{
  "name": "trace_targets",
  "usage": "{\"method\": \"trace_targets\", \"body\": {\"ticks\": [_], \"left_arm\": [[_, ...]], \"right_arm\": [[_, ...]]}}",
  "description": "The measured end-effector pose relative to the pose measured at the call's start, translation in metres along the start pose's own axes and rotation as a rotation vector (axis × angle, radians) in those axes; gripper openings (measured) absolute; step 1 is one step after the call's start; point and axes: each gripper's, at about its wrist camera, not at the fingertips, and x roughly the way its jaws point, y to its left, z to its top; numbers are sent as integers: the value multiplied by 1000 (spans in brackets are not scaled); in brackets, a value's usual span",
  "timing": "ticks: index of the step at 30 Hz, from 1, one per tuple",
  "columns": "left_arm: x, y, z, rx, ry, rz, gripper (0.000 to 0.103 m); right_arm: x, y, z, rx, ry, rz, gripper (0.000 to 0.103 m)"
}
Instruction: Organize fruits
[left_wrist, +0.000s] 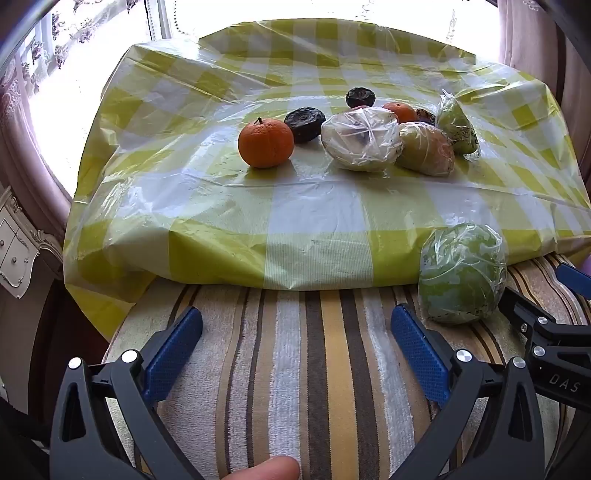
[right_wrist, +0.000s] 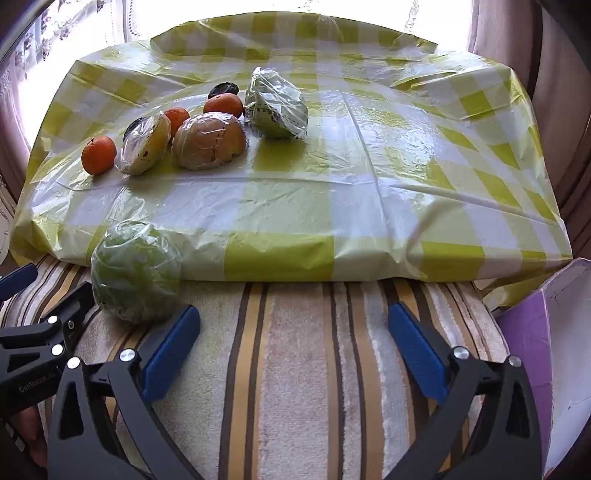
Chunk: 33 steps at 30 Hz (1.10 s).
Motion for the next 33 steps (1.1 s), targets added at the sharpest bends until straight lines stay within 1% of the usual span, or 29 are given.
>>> {"method": "trace_targets", "body": {"ticks": [6,7,18,24,28,29,30,33], "left_arm": [[1,6,1,1,1,0,99],[0,-1,0,7,-3,10,99],[1,0,1,8,-5,16,99],[2,-8,5,12,-7,37,99],[4,-12,9,19,-11,51,99],[4,-11,8,21,-12,53,99],[-5,-9,-1,14,-19,53,99],[-5,-7,0,9,-26,46,99]], "right_arm": [[0,1,0,-9,4,-12,102],[0,1,0,-9,4,-12,102],[1,1,0,-10,5,-14,102],[1,-1,4,-8,-19,-13,102],[0,2,-4,-14,-36,-26,102],[-1,2,-4,-11,-38,-22,102],[-1,2,-4,-11,-38,-22,102],[-2,1,-6,-11,-39,-22,102]]}}
